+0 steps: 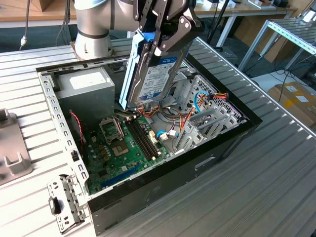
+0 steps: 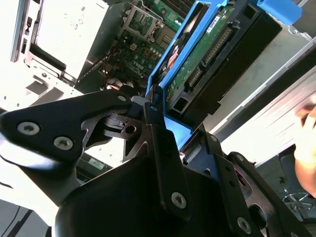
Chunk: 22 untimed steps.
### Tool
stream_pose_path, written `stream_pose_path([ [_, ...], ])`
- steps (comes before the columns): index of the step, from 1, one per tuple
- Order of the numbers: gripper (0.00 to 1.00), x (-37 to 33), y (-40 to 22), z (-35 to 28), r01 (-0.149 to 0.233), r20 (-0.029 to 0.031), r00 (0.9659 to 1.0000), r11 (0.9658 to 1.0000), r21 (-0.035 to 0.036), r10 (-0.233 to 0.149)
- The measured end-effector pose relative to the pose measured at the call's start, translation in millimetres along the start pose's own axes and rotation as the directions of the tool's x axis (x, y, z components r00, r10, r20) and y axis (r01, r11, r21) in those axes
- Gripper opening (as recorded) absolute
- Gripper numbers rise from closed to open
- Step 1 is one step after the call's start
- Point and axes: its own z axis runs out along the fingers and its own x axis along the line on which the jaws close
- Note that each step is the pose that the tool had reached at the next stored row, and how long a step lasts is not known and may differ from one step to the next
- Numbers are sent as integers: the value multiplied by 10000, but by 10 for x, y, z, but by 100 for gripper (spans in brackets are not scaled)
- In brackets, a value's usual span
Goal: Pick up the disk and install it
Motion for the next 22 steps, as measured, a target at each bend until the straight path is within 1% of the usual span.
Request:
stream_pose_path([
  [4, 37, 27, -33, -1, 0, 1, 10000, 10000, -11, 0],
  [7, 37, 62, -74, -2, 0, 1, 10000, 10000, -26, 0],
  [11, 37, 85, -103, -2, -2, 2, 10000, 10000, -36, 2],
  [17, 37, 135, -174, -4, -3, 2, 10000, 10000, -61, 3],
  [22, 37, 166, -219, -5, -4, 4, 10000, 10000, -77, 4],
])
